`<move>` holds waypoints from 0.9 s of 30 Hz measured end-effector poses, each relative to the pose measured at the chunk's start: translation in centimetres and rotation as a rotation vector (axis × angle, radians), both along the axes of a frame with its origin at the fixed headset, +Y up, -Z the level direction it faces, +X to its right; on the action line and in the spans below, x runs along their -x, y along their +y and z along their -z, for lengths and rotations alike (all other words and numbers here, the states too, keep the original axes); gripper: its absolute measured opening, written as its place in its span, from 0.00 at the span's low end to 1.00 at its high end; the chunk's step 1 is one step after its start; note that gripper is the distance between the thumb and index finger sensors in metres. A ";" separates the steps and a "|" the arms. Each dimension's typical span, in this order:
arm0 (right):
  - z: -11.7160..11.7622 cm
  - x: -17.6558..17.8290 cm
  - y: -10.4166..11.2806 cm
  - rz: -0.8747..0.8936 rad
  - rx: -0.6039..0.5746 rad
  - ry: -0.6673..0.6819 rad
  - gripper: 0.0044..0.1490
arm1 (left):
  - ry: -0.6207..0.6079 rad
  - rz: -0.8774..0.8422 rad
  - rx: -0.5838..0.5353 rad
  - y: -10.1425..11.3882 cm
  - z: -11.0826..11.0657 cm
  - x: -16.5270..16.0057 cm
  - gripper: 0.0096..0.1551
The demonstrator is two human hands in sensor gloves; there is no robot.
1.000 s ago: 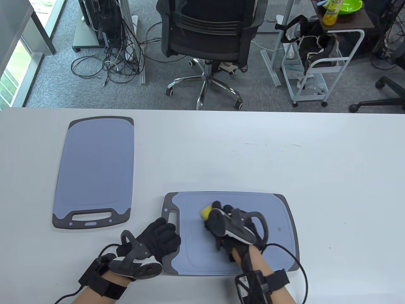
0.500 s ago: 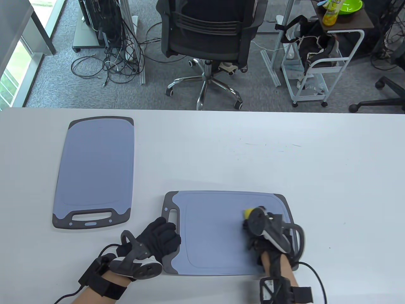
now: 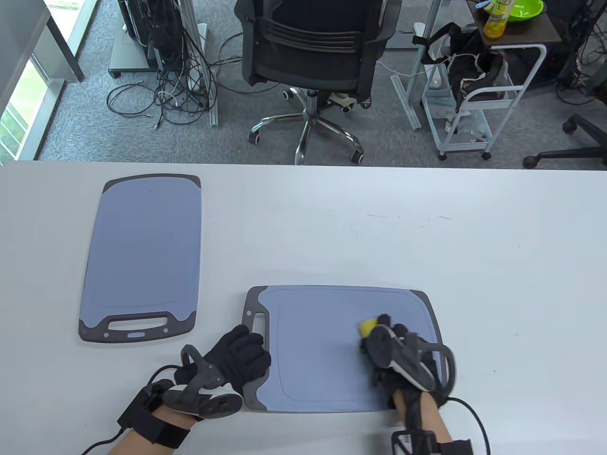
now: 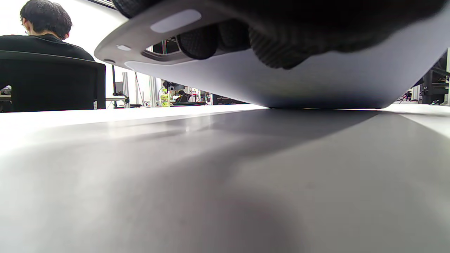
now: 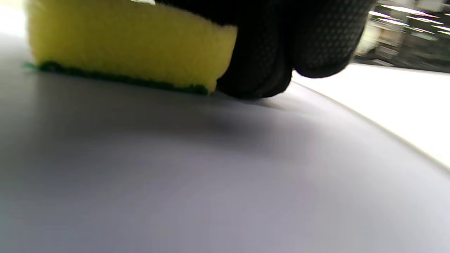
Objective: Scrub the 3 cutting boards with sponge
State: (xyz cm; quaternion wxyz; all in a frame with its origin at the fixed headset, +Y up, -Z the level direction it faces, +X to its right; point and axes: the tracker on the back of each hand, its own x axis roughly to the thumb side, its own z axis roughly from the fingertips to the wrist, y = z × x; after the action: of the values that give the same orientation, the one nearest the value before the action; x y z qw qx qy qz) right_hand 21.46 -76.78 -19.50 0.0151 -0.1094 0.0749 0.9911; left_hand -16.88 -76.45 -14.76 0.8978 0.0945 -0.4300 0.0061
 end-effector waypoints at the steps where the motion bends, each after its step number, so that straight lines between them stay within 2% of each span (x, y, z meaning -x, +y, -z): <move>1: -0.1 -1.9 -0.3 0.005 0.010 -0.076 0.46 | 0.000 -0.001 0.002 0.0 0.0 0.0 0.26; 2: -0.3 -3.3 -0.4 0.000 0.043 -0.141 0.46 | 0.000 -0.003 0.005 0.0 0.1 0.0 0.25; 3: -0.5 -4.1 -0.4 0.034 0.056 -0.151 0.46 | 0.001 -0.003 0.007 0.0 0.0 0.0 0.25; 5: -0.5 -3.0 -0.2 0.026 0.027 -0.108 0.46 | 0.002 -0.006 0.004 0.0 0.0 0.0 0.25; 8: -0.1 2.8 0.7 -0.020 0.017 0.136 0.46 | 0.002 -0.005 0.005 0.0 0.0 0.0 0.25; 9: -0.3 5.9 1.0 0.007 -0.001 0.250 0.46 | 0.002 -0.005 0.004 0.0 0.0 0.0 0.25; 12: -2.4 16.0 2.4 0.064 -0.045 0.594 0.46 | 0.000 -0.002 -0.001 0.0 0.0 0.0 0.26; 14: -4.2 20.5 3.1 0.027 -0.071 0.769 0.47 | -0.002 -0.005 0.000 0.0 0.0 0.0 0.25; 15: -4.6 21.7 3.3 -0.001 -0.092 0.805 0.47 | -0.001 -0.008 -0.001 0.0 0.0 0.0 0.25; 16: -4.8 22.3 3.4 -0.107 -0.117 0.782 0.47 | 0.003 -0.014 -0.003 0.0 0.0 0.1 0.25; 17: -4.6 21.9 3.4 -0.158 -0.092 0.801 0.46 | 0.011 -0.014 -0.003 0.0 0.0 0.1 0.25; 18: -4.1 20.7 3.3 -0.131 -0.080 0.781 0.46 | 0.007 -0.014 -0.004 0.0 -0.1 0.1 0.25; 20: -3.0 16.9 2.6 -0.029 -0.084 0.613 0.46 | 0.000 -0.011 -0.010 0.0 -0.1 0.0 0.25; 22: -1.8 10.4 1.4 -0.051 -0.035 0.394 0.46 | 0.001 -0.010 -0.005 0.0 -0.1 0.0 0.25; 25: -1.3 2.3 0.1 -0.056 -0.014 0.115 0.46 | 0.000 -0.010 -0.004 0.0 -0.1 0.0 0.25; 27: -1.7 -3.5 -0.6 -0.005 0.030 -0.116 0.46 | 0.000 -0.014 0.000 0.0 0.0 0.1 0.25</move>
State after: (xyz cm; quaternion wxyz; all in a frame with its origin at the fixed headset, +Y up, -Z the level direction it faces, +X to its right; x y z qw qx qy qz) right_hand 24.92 -77.42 -17.82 0.0152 -0.1671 0.0888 0.9818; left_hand -16.93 -76.45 -14.71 0.8977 0.0974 -0.4295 0.0126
